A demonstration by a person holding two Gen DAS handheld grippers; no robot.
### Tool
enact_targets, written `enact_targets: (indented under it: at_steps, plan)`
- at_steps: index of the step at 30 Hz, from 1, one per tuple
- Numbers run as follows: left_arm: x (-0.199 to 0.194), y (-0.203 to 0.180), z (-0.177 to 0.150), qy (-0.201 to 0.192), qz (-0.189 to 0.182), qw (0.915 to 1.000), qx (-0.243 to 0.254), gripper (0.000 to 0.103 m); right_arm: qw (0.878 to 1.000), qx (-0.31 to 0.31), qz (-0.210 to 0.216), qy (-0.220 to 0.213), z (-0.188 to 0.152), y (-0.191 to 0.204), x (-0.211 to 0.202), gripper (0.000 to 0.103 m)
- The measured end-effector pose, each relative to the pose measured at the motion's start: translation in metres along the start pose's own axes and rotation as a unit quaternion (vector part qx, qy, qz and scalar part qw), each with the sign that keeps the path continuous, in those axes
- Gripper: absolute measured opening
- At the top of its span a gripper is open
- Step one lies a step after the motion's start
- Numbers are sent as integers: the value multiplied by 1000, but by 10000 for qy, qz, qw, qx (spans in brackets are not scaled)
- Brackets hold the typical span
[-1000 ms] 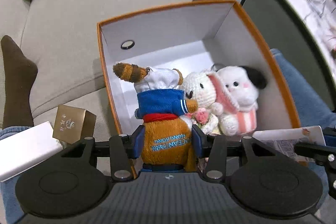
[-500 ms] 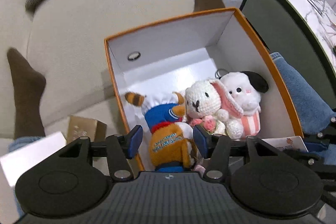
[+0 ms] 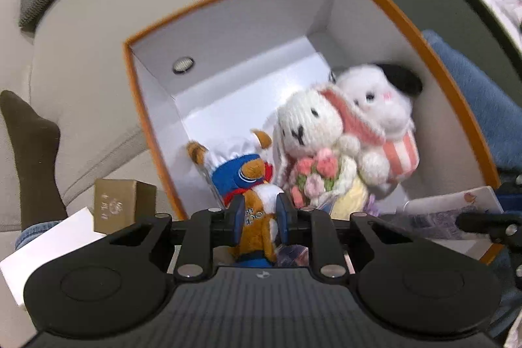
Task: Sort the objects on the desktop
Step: 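Lower the duck plush into the box and open the left gripper while the right holds the card above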
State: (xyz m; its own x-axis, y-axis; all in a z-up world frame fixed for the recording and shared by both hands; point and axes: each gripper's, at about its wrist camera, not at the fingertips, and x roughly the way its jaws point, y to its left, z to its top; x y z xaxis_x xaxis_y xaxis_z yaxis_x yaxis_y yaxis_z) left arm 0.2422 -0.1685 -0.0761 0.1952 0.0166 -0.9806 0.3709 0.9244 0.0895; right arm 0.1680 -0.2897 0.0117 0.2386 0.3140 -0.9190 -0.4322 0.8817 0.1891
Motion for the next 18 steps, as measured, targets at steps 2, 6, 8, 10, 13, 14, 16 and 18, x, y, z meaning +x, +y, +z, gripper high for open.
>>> enact_targets:
  at_steps: [2,6,8,10,13,14,16,18]
  plan:
    - [4,-1,0,27,-5,10000,-2,24,9999,51,17,108,0,1,4,12]
    - [4,0,-1,-2,-53,10000,-16,24,9995,132,51,298,-1,4,14,12]
    - [-5,3,-3,-195,-154,9997,-66,24,9991,150,59,397,-3,5,19,12]
    - [-16,7,-5,-361,-235,9989,-156,24,9986,190,56,496,-5,7,24,12]
    - [-36,13,-10,-655,-431,9966,-234,24,9976,267,124,631,-6,9,31,12]
    - [-43,14,-12,-760,-476,9957,-244,24,9974,273,122,662,-6,9,32,12]
    - [-54,19,-13,-932,-540,9938,-284,24,9969,294,140,719,-6,11,35,12]
    - [-64,23,-17,-1073,-594,9918,-369,24,9967,291,136,751,-4,12,37,12]
